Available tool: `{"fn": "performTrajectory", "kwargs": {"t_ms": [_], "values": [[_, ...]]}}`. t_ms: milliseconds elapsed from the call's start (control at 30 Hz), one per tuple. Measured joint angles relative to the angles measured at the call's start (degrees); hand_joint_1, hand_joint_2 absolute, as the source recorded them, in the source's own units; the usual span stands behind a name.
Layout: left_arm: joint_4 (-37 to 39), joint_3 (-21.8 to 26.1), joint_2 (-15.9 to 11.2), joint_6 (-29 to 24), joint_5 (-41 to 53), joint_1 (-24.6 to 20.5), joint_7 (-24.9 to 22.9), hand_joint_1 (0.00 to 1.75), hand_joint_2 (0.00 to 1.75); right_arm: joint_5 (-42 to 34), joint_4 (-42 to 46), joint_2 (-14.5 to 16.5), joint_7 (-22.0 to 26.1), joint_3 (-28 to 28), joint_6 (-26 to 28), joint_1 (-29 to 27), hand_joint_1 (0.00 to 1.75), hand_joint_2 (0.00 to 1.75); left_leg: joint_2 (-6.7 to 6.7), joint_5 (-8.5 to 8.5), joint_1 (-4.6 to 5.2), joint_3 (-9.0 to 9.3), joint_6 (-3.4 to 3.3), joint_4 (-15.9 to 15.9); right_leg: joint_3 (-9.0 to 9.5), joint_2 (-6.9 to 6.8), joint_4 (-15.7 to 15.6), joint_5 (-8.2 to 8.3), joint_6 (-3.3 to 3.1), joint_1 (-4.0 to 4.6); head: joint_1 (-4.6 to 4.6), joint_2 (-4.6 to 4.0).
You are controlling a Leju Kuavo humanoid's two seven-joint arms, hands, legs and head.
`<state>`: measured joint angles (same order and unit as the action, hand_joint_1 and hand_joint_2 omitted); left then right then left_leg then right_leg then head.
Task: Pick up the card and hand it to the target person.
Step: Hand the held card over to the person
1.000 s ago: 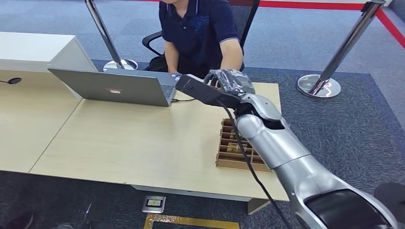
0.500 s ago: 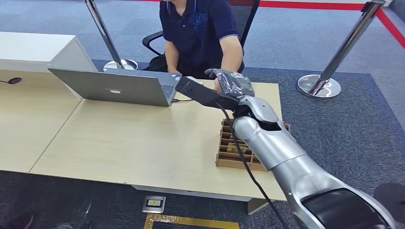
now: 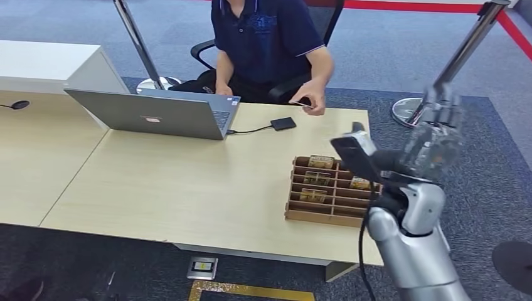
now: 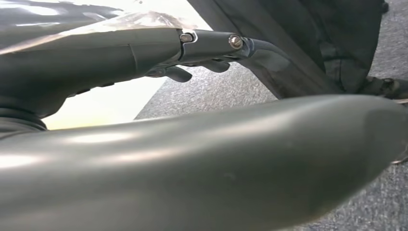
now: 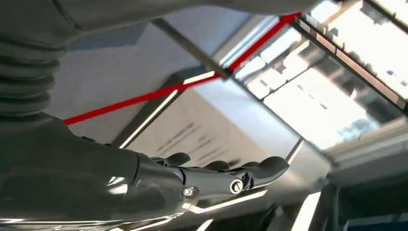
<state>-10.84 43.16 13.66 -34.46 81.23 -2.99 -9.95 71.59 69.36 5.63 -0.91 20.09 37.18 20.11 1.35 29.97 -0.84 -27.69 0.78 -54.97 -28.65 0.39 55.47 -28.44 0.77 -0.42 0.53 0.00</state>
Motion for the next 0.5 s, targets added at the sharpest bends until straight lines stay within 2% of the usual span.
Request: {"fn": "performTrajectory", "kwargs": {"t_ms": [67,167,233,300,367,433,500], "values": [[0.03,0.13,0.10,-0.02,0.13,0.27,-0.05,0.00,0.00,-5.23,10.34,1.65,7.68,-8.37,2.41,-8.52,0.00,0.00,0.04,0.06,0.00,-0.05,-0.01,0.03,-0.02,-0.01,-0.03,-0.03,0.03,0.00,0.01,0.00],[0.06,0.24,0.27,0.08,0.47,0.44,0.08,0.00,0.00,-20.31,21.28,5.34,20.54,-23.62,3.21,-18.17,0.00,0.00,-0.02,0.14,0.02,-0.06,-0.04,0.05,-0.05,-0.01,-0.05,-0.06,0.03,-0.01,-0.01,0.00],[0.07,0.25,0.37,0.46,0.76,0.41,0.59,0.00,0.00,-28.72,24.78,6.77,24.36,-31.99,3.29,-22.10,0.00,0.00,-0.10,0.17,0.03,-0.01,-0.04,0.05,-0.04,0.00,-0.07,-0.06,0.03,-0.02,0.01,0.00],[0.08,0.25,0.47,0.81,1.17,0.32,1.39,0.00,0.00,-35.44,25.67,7.57,25.08,-39.32,2.75,-24.47,0.00,0.00,-0.12,0.17,0.04,0.05,-0.05,0.05,0.01,0.00,-0.09,-0.05,0.04,-0.02,0.02,0.00],[0.08,0.25,0.55,1.16,1.48,0.28,2.35,0.00,0.87,-40.32,23.11,7.81,25.39,-47.30,1.16,-25.34,0.00,0.00,-0.12,0.17,0.03,0.10,-0.05,0.05,0.07,0.00,-0.12,-0.03,0.05,-0.01,0.01,0.00],[0.08,0.25,0.63,1.70,1.52,0.17,3.47,0.00,1.75,-42.29,15.42,6.90,25.88,-55.68,-0.47,-24.69,0.00,0.00,-0.11,0.15,0.03,0.16,-0.09,0.05,0.18,0.00,-0.14,-0.01,0.10,0.01,-0.01,0.00],[0.08,0.25,0.73,2.24,1.31,0.05,4.53,0.00,1.75,-42.57,4.55,5.13,26.28,-63.35,-0.60,-23.15,0.00,0.00,-0.06,0.10,0.08,0.19,-0.19,0.05,0.26,0.00,-0.16,0.01,0.20,0.00,-0.02,0.00]]}}
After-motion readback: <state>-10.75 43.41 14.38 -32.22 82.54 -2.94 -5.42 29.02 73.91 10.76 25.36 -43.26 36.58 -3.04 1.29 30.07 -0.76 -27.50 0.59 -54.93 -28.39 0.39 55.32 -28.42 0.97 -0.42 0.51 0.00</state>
